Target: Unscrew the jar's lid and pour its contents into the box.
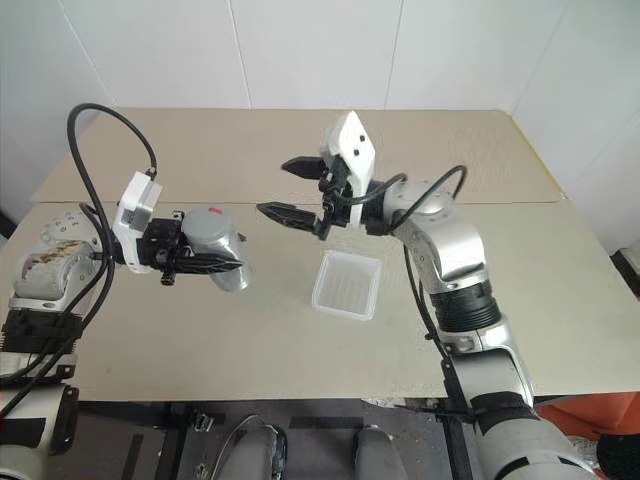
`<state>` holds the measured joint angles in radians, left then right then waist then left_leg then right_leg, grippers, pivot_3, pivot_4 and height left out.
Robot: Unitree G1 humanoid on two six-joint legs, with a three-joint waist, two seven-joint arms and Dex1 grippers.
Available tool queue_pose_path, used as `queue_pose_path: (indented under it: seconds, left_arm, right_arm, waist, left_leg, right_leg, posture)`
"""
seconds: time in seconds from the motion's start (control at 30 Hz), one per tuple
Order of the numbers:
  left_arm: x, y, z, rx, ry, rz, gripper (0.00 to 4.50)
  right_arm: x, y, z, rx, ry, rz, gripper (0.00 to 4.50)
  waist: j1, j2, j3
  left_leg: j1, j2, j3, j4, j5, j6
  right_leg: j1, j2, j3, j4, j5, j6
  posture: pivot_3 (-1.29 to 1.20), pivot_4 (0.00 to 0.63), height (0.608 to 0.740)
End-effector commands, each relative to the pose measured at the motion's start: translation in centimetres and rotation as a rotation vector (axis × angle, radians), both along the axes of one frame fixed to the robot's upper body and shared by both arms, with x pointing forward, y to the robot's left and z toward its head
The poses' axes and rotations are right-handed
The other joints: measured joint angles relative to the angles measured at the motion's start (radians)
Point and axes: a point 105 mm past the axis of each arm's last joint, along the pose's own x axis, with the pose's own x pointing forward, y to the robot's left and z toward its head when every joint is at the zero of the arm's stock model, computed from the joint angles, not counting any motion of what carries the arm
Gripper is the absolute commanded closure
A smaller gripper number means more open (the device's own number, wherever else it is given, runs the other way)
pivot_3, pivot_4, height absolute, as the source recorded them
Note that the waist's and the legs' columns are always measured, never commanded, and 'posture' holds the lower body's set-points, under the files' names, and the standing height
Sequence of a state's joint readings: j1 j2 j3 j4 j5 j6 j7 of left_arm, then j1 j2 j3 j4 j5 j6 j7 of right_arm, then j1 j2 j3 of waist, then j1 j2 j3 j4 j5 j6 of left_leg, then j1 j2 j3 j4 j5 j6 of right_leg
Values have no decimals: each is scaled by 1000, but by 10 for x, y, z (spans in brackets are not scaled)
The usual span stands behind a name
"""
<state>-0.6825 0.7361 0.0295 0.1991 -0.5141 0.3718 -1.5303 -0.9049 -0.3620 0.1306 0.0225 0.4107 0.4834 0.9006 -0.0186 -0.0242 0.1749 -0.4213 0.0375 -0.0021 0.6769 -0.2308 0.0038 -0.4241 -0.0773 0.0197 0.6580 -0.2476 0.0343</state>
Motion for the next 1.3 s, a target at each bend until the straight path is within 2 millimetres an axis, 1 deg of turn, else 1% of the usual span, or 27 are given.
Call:
queue_pose_path:
  seconds: [0.03, 0.13, 0.23, 0.4, 0.5, 0.63, 0.77, 1.0, 1.17, 1.3]
  left_arm:
    - [-4, -1, 11, -8, -60, -20, 2561]
    - [-2, -2, 10, -10, -60, -14, 2561]
    - [1, -5, 8, -13, -62, -10, 2561]
    - [6, -13, 7, -24, -68, -16, 2561]
    - [8, -16, 7, -32, -72, -19, 2561]
    - [8, -20, 8, -41, -77, -25, 2561]
    - [8, -21, 9, -46, -82, -26, 2561]
    - [7, -21, 9, -44, -86, -21, 2561]
    - [7, -20, 8, -43, -84, -22, 2561]
    - [6, -18, 9, -41, -84, -22, 2561]
  right_arm:
    - [-11, -4, 12, 28, -65, 17, 54]
    - [-20, -2, 13, 26, -77, 45, 54]
    - [-32, 5, 19, 46, -88, 95, 54]
    - [-47, 27, 20, 48, -90, 166, 54]
    - [-50, 40, 17, 37, -86, 191, 54]
    - [-45, 57, 17, 29, -88, 172, 54]
    - [-41, 63, 18, 21, -98, 158, 54]
    - [-44, 74, 14, 6, -89, 181, 54]
    - [-38, 71, 13, 8, -80, 151, 54]
    - [-29, 58, 12, 1, -79, 110, 54]
  waist:
    - [-4, 0, 0]
    - [-3, 0, 0]
    - [-1, 0, 0]
    - [0, 0, 0]
    - [0, 0, 0]
    - [-2, 0, 0]
    - [0, 0, 0]
    - [0, 0, 0]
    - [0, 0, 0]
    - [0, 0, 0]
  left_leg:
    - [0, 0, 0, 0, 0, 0]
    - [0, 0, 0, 0, 0, 0]
    - [0, 0, 0, 0, 0, 0]
    - [0, 0, 0, 0, 0, 0]
    - [0, 0, 0, 1, 0, 0]
    - [0, 0, 0, 0, 0, 0]
    - [0, 0, 0, 1, 0, 0]
    - [0, 0, 0, 1, 0, 0]
    - [0, 0, 0, 1, 0, 0]
    - [0, 0, 0, 1, 0, 0]
  right_leg:
    - [0, 0, 0, 0, 0, 0]
    - [0, 0, 0, 1, 0, 0]
    - [0, 0, 0, 1, 0, 0]
    - [0, 0, 0, 0, 0, 0]
    - [0, 0, 0, 1, 0, 0]
    - [0, 0, 0, 2, 0, 0]
    - [0, 0, 0, 2, 0, 0]
    - [0, 0, 0, 2, 0, 0]
    - [0, 0, 0, 2, 0, 0]
    - [0, 0, 0, 2, 0, 0]
  posture:
    - [0, 150, 740]
    - [0, 150, 740]
    - [0, 150, 740]
    - [0, 150, 740]
    - [0, 150, 740]
    - [0, 150, 740]
    - [0, 150, 740]
    - [0, 150, 740]
    - [0, 150, 740]
    - [0, 150, 740]
